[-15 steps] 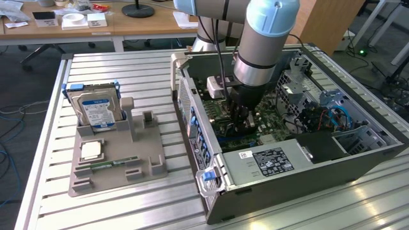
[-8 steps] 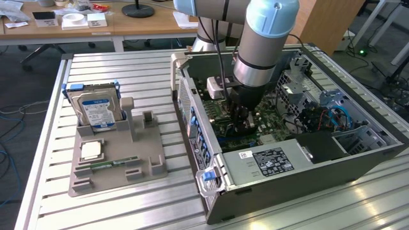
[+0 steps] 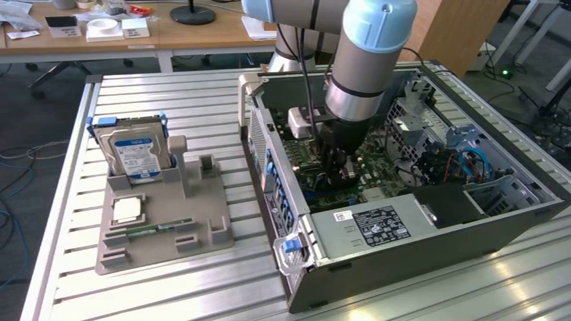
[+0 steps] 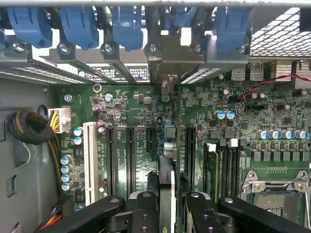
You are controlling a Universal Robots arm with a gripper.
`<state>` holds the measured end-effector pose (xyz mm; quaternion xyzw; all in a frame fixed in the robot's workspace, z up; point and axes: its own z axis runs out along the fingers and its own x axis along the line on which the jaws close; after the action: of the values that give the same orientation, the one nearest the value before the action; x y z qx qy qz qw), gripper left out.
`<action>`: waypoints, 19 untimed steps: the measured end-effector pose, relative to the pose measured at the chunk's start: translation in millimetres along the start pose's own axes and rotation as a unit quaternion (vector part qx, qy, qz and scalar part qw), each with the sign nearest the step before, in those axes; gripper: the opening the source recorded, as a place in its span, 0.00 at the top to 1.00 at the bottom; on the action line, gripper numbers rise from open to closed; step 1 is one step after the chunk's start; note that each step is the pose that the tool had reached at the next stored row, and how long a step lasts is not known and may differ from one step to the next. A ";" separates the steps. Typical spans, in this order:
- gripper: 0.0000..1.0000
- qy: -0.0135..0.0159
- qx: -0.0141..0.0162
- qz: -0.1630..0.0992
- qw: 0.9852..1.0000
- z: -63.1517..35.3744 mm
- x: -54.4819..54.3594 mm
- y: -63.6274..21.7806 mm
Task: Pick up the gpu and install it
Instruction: 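Insert the gpu into the slot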
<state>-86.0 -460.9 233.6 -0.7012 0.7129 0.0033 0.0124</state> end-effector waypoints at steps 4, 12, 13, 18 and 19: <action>0.74 0.000 0.000 0.000 1.000 0.3 0.1 0.5; 0.74 0.000 0.000 0.000 1.000 0.4 0.0 0.7; 0.74 0.000 0.000 0.000 1.000 0.4 0.0 0.6; 0.62 0.000 0.000 0.000 1.000 0.5 0.0 0.7; 0.62 0.000 0.000 0.000 1.000 0.5 0.0 0.7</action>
<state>-86.6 -460.9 233.0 -0.7011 0.7129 0.0034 0.0124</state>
